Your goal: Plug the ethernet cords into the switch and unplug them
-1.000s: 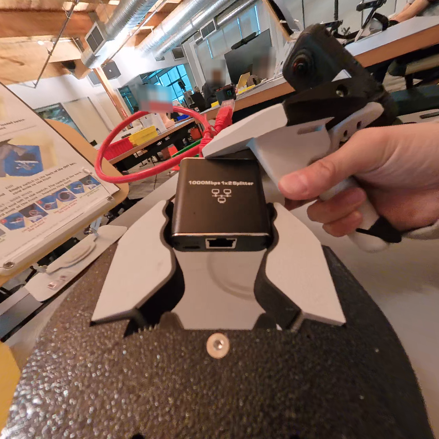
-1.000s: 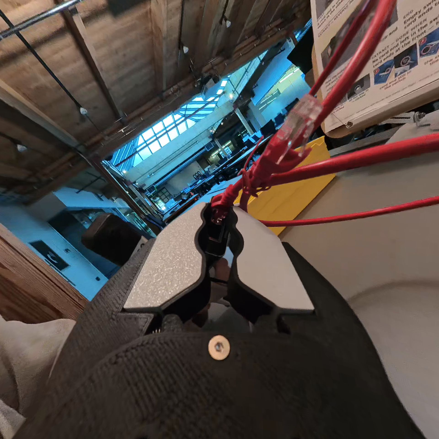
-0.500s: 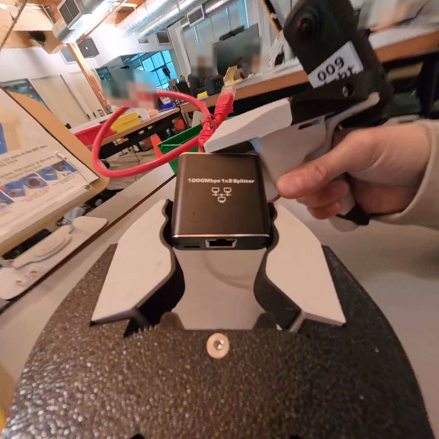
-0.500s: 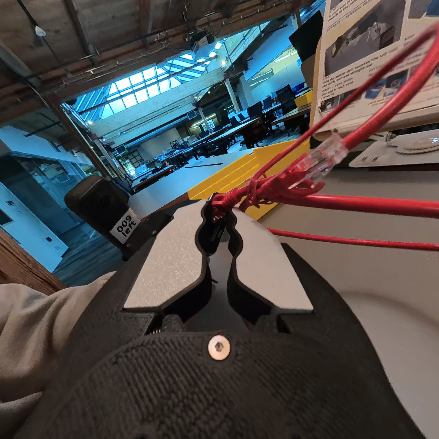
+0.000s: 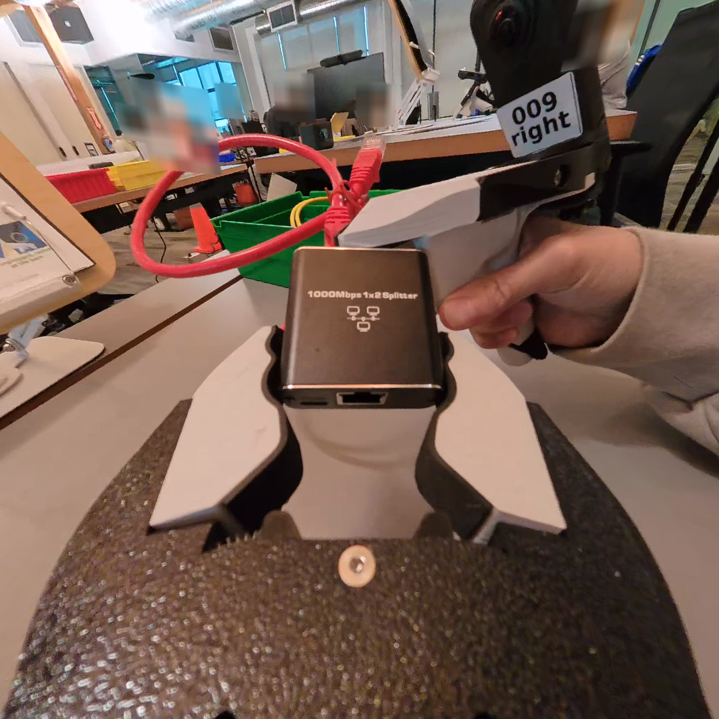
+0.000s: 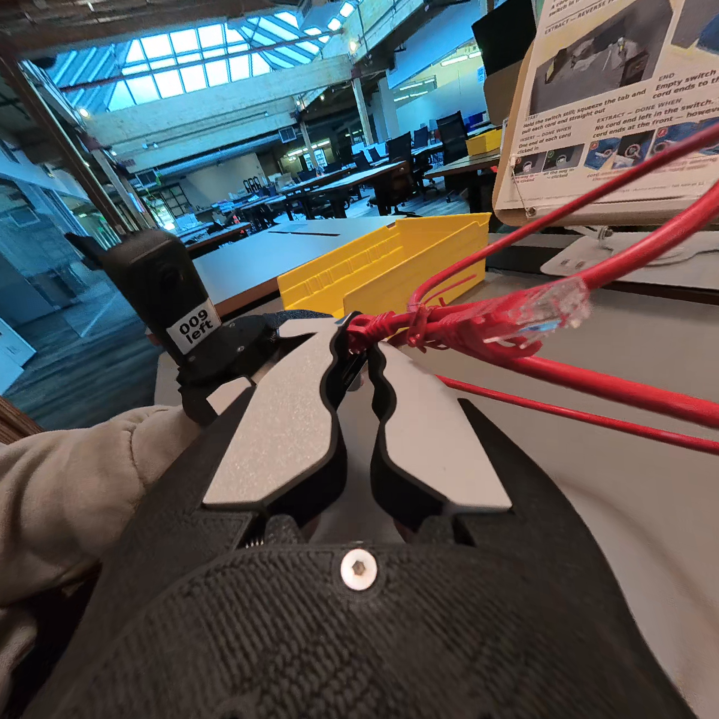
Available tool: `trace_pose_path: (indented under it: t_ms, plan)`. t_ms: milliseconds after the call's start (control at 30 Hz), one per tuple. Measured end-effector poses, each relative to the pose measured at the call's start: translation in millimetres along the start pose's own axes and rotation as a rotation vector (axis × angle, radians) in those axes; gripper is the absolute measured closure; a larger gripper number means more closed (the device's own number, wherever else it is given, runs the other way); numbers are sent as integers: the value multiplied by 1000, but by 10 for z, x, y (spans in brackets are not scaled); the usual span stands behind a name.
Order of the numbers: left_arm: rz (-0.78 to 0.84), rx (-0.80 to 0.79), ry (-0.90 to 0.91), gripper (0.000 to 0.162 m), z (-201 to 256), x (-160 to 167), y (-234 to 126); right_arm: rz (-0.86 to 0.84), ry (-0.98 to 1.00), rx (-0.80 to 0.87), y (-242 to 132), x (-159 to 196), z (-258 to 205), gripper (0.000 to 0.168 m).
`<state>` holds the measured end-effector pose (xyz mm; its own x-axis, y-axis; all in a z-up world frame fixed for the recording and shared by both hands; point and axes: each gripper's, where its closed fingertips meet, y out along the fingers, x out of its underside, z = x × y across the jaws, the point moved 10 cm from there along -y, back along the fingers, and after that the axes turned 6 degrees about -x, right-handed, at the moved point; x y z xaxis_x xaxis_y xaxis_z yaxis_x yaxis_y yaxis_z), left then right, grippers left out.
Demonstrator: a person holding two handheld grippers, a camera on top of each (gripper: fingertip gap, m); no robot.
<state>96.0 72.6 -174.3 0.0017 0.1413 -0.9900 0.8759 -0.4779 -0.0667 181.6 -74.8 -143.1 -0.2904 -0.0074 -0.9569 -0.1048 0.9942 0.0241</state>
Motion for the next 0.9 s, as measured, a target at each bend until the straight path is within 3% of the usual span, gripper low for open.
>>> trace_pose_path:
  t_ms: [167, 300, 500, 667, 767, 900]
  plan:
    - [-10, 4, 7, 88, -1, 9, 3, -42, -63, 25, -2, -26, -31, 156]
    - [11, 67, -105, 88, -8, 8, 15, -51, -102, 44, -13, -46, -45, 157]
    - [-33, -44, 118, 88, 4, -34, -21, 17, 18, -33, -6, 9, 3, 156]
    - [-20, -29, 77, 88, -15, -15, -25, 1, 15, -24, 12, 4, 10, 157]
    - [-73, -100, 239, 88, -10, -21, -43, 3, 34, -38, 21, 36, 18, 156]
    - [-54, -56, 138, 88, -41, -1, -56, -33, -17, -9, 54, 2, -7, 156]
